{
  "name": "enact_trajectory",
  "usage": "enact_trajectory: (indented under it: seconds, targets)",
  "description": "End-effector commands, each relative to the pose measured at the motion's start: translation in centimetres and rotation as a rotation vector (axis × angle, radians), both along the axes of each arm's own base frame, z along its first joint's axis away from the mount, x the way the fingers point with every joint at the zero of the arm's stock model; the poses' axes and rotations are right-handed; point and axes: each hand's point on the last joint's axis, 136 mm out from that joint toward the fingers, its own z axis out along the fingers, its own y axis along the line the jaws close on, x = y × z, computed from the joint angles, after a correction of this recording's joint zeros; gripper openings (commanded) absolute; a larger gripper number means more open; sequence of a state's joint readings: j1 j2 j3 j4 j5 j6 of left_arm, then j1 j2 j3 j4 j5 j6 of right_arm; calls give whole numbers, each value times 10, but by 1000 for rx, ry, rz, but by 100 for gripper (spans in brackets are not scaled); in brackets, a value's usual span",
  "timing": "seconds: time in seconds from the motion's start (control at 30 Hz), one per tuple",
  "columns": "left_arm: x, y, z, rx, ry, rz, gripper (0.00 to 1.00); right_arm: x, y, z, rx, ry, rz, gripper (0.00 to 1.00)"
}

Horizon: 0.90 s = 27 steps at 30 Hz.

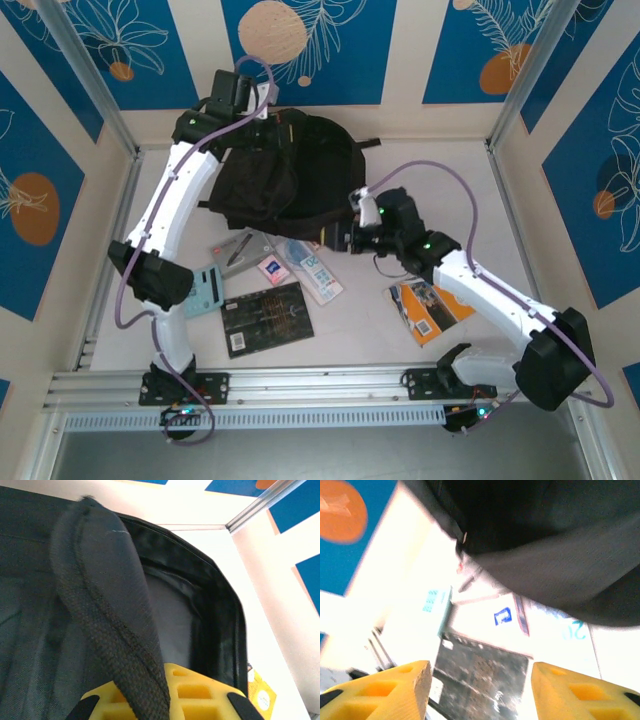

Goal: Pack books, pencil case, and school supplies into a backpack

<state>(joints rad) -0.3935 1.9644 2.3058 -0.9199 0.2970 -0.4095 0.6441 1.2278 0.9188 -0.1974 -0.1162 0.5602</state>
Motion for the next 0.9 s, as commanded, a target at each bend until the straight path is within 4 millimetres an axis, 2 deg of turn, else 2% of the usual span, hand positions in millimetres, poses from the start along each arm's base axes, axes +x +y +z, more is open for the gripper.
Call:
enact_trajectory:
  seconds: [0.0, 0.07, 0.2, 0.3, 0.4, 0.53, 0.7, 0.87]
  targets:
    - [15, -17, 10, -59, -50, -67, 0, -9, 3, -41, -195, -60, 55, 58]
    - [20, -13, 8, -61, -42, -61, 0, -15, 17, -55, -246, -33, 92, 62]
    - [23, -16, 0, -102, 0, -73, 0, -25, 56, -84, -413, -17, 179, 76]
    - [22, -23, -17, -147, 66, -81, 0, -20, 78, -107, -549, -5, 197, 80]
    - [22, -21, -33, -146, 106, -61, 0, -8, 95, -124, -620, 8, 197, 82]
    - [24, -12, -37, -171, 129, -39, 0, 9, 109, -144, -685, 33, 178, 85]
    - [24, -11, -31, -221, 146, -49, 0, 22, 118, -165, -739, 67, 188, 85]
    - [23, -11, -30, -237, 155, -53, 0, 28, 124, -184, -785, 78, 211, 77]
